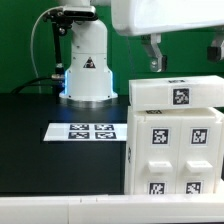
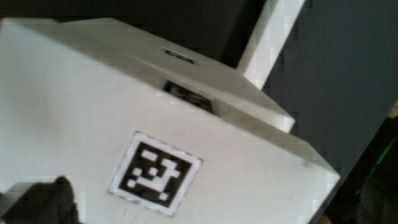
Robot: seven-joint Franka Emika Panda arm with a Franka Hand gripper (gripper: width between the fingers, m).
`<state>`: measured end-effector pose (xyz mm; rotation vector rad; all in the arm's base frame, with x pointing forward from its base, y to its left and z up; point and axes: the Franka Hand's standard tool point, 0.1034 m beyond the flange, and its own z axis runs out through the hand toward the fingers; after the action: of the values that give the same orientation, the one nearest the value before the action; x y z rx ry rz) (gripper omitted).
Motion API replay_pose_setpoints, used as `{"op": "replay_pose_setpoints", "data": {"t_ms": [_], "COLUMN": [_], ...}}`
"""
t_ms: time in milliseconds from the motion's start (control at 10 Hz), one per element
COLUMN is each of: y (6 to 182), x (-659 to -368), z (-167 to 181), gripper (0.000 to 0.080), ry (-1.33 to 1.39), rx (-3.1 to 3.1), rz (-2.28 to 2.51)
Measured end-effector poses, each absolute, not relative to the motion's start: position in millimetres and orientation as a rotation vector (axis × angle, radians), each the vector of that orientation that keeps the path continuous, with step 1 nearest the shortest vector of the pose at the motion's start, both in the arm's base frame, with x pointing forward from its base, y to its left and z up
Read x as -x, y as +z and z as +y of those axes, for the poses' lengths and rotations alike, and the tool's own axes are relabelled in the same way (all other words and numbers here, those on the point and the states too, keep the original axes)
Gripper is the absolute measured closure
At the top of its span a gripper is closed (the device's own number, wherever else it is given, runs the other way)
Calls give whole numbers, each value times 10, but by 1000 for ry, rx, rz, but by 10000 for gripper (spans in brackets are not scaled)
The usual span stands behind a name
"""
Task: Assemble cabinet
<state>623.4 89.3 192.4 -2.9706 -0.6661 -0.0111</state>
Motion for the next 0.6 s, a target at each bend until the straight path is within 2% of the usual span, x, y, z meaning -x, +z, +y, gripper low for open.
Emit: {"op": "replay_pose_setpoints", "data": {"t_ms": [300, 400, 600], "y": [1899, 1853, 1769], "x": [-6236, -6282, -6326], "z": [861, 830, 807], "gripper": [3, 3, 3], "ry": [-20, -45, -22], "rx": [2897, 2782, 2636], "rz": [-951, -1333, -1677]}}
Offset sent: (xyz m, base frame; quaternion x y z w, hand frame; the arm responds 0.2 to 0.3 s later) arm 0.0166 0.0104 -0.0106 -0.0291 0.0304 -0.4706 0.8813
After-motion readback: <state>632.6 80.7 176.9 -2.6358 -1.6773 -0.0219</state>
